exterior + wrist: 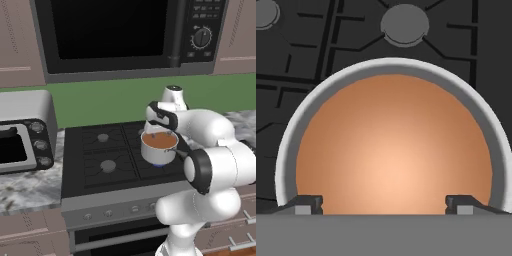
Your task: Pick up the sugar cube(s) and place them in the saucepan with hot chocolate.
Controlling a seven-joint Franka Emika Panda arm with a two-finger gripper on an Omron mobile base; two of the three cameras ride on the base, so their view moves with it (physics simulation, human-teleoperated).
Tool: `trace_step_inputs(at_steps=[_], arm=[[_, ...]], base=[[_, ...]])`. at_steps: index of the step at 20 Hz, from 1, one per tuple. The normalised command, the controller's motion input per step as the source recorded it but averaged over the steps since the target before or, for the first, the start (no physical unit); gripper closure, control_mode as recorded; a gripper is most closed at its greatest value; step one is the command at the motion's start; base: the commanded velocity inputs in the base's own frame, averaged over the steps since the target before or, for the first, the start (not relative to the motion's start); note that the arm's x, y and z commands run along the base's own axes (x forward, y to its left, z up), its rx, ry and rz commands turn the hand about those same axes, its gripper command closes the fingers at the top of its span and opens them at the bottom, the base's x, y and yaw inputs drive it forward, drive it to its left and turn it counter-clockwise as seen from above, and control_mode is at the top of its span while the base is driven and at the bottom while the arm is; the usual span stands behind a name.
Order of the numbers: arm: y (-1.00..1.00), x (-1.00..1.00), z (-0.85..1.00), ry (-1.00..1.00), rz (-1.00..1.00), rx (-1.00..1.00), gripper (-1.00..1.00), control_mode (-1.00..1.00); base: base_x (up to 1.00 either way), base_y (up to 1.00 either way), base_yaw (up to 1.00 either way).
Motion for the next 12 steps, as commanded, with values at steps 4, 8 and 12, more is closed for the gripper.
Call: trace_step_inputs(at_steps=[4, 8, 12], arm=[[-0.04, -0.09, 0.0, -0.07, 0.0, 0.0, -1.0, -1.0], [-0.01, -0.24, 0.0, -0.08, 0.0, 0.0, -1.0, -1.0], [-0.04, -0.26, 0.0, -0.1, 0.0, 0.0, -1.0, -1.0]], base=[[0.0, 0.0, 0.0], [0.0, 0.0, 0.0], [0.0, 0.0, 0.0]])
